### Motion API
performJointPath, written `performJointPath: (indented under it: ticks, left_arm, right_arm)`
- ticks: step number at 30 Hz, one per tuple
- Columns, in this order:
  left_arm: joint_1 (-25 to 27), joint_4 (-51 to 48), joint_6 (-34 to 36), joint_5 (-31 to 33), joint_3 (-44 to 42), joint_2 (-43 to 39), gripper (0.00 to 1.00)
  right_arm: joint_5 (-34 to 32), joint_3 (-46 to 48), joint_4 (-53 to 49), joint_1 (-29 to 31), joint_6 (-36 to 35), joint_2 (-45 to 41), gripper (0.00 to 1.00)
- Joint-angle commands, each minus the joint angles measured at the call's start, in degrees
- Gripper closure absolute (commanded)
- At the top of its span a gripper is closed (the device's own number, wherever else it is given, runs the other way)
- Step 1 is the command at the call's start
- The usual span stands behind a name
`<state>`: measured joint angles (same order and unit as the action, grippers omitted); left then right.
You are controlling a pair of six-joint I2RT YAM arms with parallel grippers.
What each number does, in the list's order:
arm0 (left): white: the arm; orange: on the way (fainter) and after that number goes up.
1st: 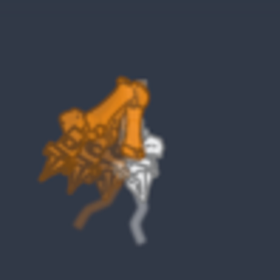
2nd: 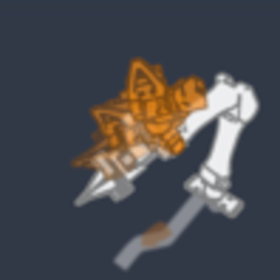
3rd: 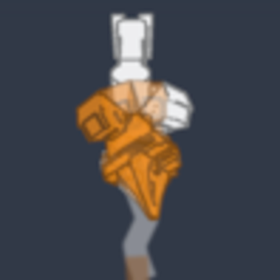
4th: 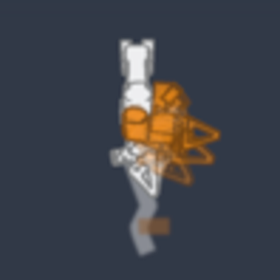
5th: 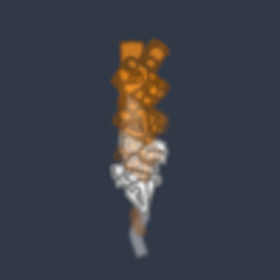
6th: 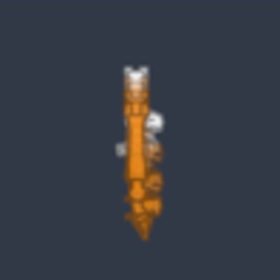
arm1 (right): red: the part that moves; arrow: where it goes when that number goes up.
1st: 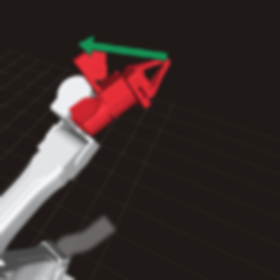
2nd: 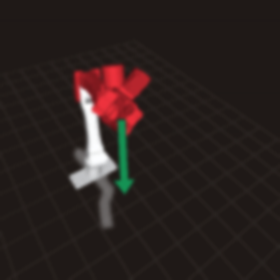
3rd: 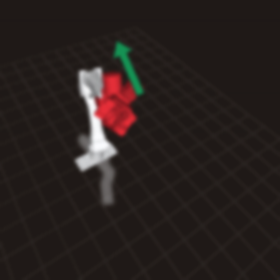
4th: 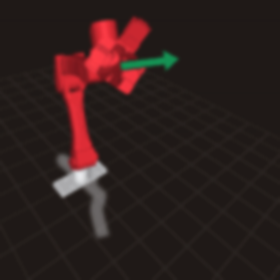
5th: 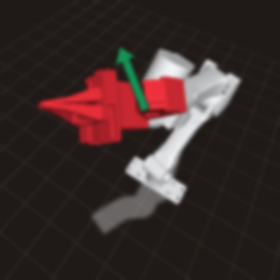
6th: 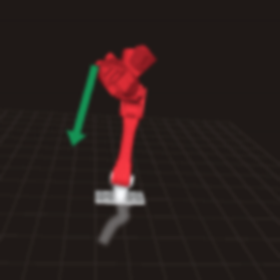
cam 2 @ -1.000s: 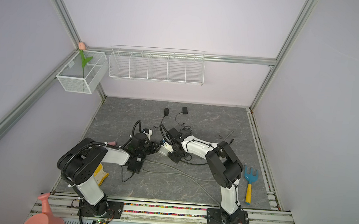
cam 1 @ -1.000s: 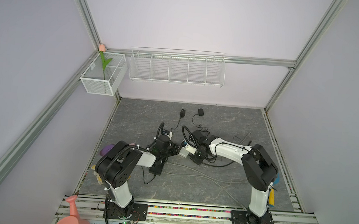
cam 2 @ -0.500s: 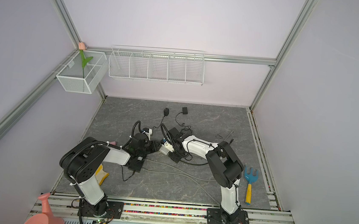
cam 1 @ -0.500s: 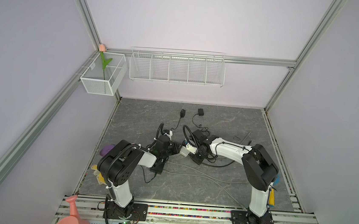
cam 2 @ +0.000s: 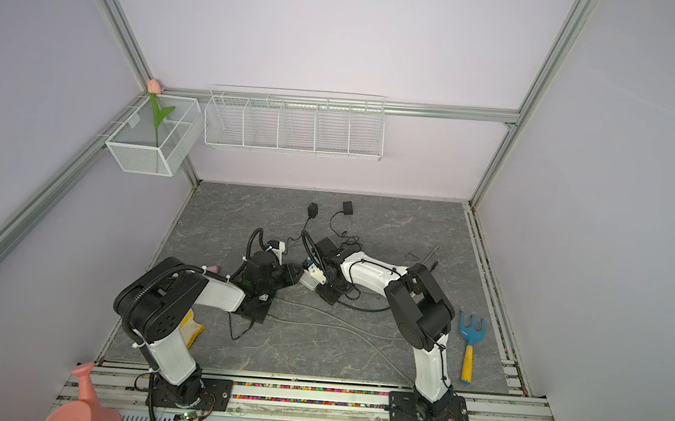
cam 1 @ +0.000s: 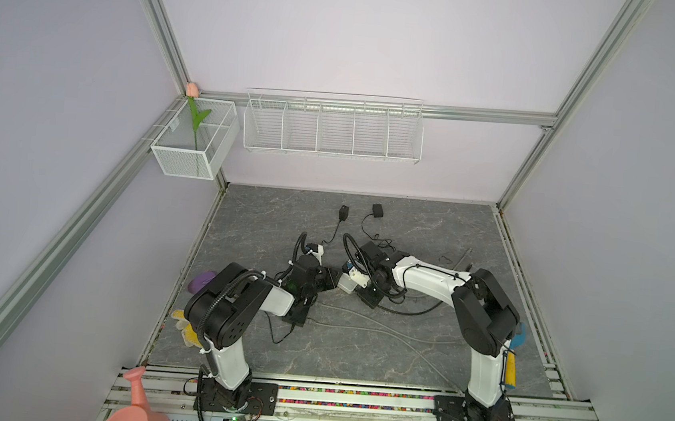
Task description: Insert the plug into the switch port
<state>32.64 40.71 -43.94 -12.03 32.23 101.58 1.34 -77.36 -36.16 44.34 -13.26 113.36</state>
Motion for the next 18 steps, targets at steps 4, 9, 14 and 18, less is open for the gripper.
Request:
performJointPath:
  ticks: [4,9,14,18]
  left_arm:
    - [6.35,-7.05,-2.46,-13.37,-3.55,5.77,0.8]
    - [6.9,-6.74,-2.53,-13.54,-3.93,6.74,0.81]
    - [7.52,-6.91,-2.46,-13.53,-4.19,7.05,0.82]
    - [7.78,-7.63,-2.16,-13.2,-4.29,7.21,0.83]
  right_arm:
    - [8.0,-5.3,26.36,1.3,0.16,0.27,0.93]
    - [8.69,-5.19,28.49,1.28,0.3,0.45,0.93]
    - [8.0,-5.17,30.18,1.0,0.42,0.24,0.93]
    - [6.76,-4.11,32.92,0.6,0.43,-0.83,0.93]
